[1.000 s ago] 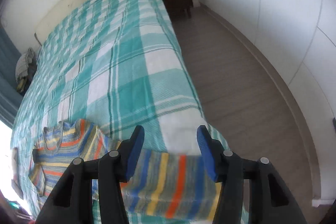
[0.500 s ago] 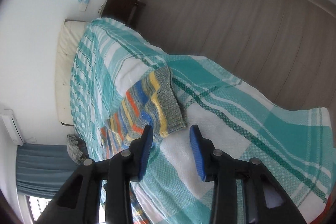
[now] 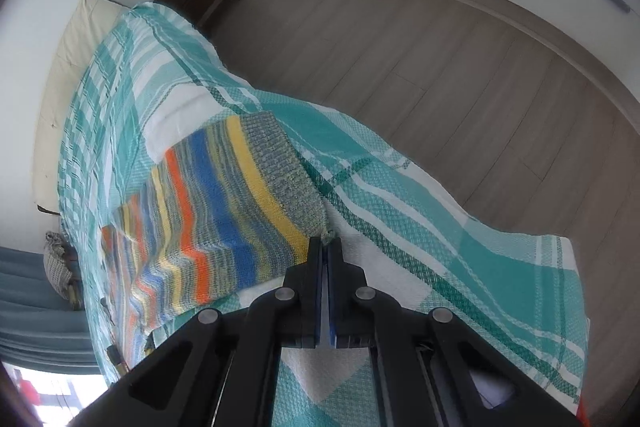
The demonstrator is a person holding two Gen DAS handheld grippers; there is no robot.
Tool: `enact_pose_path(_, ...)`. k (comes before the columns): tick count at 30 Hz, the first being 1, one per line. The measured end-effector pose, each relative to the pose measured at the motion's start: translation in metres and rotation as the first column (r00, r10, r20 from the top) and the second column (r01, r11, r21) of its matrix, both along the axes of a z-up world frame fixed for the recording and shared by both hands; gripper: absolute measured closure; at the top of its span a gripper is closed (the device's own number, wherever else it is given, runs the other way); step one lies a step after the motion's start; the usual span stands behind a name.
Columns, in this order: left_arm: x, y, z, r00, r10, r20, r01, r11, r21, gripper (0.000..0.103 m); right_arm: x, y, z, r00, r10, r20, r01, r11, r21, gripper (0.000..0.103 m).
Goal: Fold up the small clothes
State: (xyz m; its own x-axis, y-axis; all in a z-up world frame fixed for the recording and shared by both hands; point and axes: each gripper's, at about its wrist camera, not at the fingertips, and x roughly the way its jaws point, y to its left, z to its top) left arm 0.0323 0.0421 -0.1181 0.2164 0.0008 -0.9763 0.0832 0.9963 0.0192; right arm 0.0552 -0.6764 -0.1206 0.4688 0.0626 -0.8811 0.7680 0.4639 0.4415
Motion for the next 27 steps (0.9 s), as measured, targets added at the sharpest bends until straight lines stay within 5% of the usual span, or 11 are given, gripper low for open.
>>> enact_pose_path(2,0.006,0.002,0.028,0.999,-0.006,0.04,0.007,1.0,-0.024,0.025,0.005,0.008,0.01,0.998,0.059,-0.027,-0.061,0.995,-0.077,0.09)
enact_pose_path(4,0.019,0.005,0.07,0.992,-0.019,0.122,0.031,0.994,-0.104,0.025,-0.003,0.015,0.028,0.994,0.075,-0.074,-0.088,0.977,-0.194,0.046)
enact_pose_path(7,0.048,-0.01,0.121,0.955,-0.096,0.28,0.136,0.982,-0.128,0.012,-0.029,0.036,0.069,0.994,0.078,-0.077,-0.103,0.905,-0.412,0.044)
enact_pose_path(9,0.075,-0.037,0.134,0.909,-0.216,0.357,0.264,0.96,-0.092,0.006,-0.042,0.055,0.089,0.99,0.134,-0.039,-0.137,0.873,-0.468,0.044)
enact_pose_path(13,0.132,-0.097,0.083,0.815,-0.47,0.339,0.5,0.866,-0.002,0.009,-0.063,0.105,0.105,0.971,0.238,0.037,-0.189,0.849,-0.494,0.043)
enact_pose_path(16,0.168,-0.118,0.028,0.807,-0.549,0.219,0.551,0.833,0.06,0.033,-0.07,0.146,0.104,0.95,0.301,0.08,-0.222,0.833,-0.507,0.043)
enact_pose_path(21,0.188,-0.119,-0.007,0.776,-0.604,0.179,0.6,0.796,0.082,0.036,-0.067,0.19,0.094,0.913,0.4,0.076,-0.308,0.801,-0.514,0.043)
enact_pose_path(22,0.19,-0.118,-0.009,0.778,-0.601,0.182,0.601,0.797,0.064,0.049,-0.065,0.194,0.094,0.908,0.413,0.074,-0.317,0.791,-0.524,0.043)
enact_pose_path(23,0.193,-0.117,-0.011,0.788,-0.59,0.175,0.592,0.805,0.048,0.079,-0.063,0.196,0.094,0.903,0.424,0.066,-0.326,0.78,-0.535,0.043)
enact_pose_path(24,0.196,-0.114,-0.009,0.808,-0.565,0.17,0.567,0.823,0.041,0.096,-0.06,0.198,0.093,0.9,0.432,0.062,-0.333,0.771,-0.542,0.043)
enact_pose_path(27,0.208,-0.079,0.016,0.9,-0.356,0.253,0.388,0.918,-0.086,0.097,-0.056,0.202,0.088,0.894,0.444,0.06,-0.344,0.766,-0.543,0.043)
